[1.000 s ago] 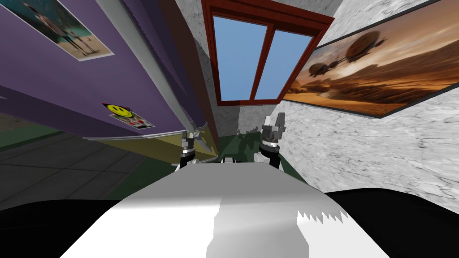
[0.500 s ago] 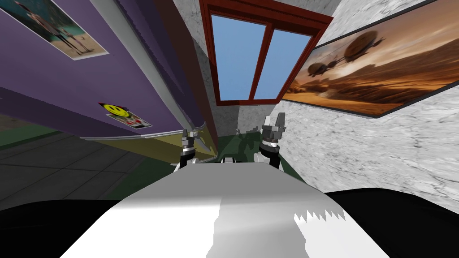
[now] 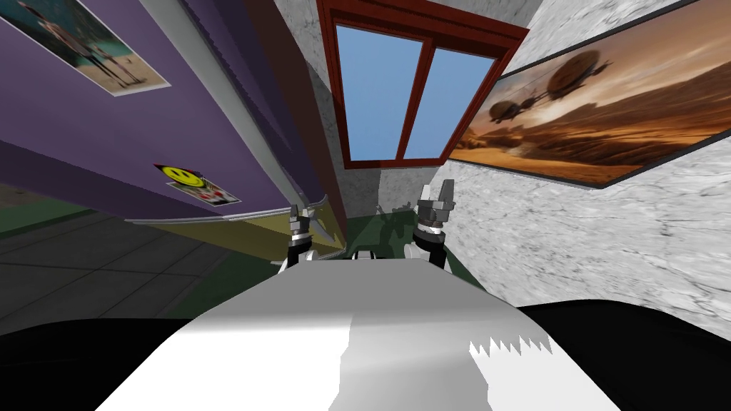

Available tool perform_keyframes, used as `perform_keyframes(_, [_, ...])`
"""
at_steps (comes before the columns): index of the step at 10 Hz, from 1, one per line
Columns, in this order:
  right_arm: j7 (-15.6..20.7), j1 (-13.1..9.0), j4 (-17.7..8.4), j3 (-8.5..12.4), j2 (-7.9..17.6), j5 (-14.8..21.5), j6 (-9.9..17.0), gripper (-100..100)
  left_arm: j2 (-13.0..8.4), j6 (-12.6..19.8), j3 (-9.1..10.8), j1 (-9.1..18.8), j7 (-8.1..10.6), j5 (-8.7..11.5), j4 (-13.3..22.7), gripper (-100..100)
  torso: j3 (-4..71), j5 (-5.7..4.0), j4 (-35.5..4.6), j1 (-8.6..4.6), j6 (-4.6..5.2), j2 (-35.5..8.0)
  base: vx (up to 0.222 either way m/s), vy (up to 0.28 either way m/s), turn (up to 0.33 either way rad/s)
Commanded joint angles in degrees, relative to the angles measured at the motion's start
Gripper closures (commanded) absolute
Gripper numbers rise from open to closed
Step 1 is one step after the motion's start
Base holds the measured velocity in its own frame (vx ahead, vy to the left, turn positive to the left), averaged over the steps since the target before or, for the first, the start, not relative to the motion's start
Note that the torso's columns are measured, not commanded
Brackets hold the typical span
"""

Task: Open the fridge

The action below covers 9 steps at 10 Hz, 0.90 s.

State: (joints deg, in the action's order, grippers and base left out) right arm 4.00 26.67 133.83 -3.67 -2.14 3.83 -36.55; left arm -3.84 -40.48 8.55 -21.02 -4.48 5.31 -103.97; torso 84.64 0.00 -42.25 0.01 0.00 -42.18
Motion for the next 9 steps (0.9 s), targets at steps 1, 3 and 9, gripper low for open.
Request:
perform_keyframes(1, [0.0,0.0,0.0,0.0,0.0,0.0,0.0,0,-0.34,2.54,0.35,-0.25,0.16,0.32,-2.6,-100,-0.04,0.0,-0.02,-0.01,0.0,-0.07,0.037,0.001,0.002])
perform_keyframes(3, [0.0,0.0,0.0,0.0,0.0,0.0,0.0,0,0.02,0.01,-0.05,-0.26,0.06,0.0,-0.15,100,-0.12,0.0,-0.05,-0.01,0.0,-0.18,-0.006,0.002,0.0])
perform_keyframes(9, [0.0,-0.04,-0.01,0.01,0.01,0.0,0.01,0,-1.76,-0.76,-1.61,-0.69,1.91,-0.33,-0.32,100,-0.43,0.02,-0.24,0.22,-0.02,-0.73,-0.128,0.056,-0.051])
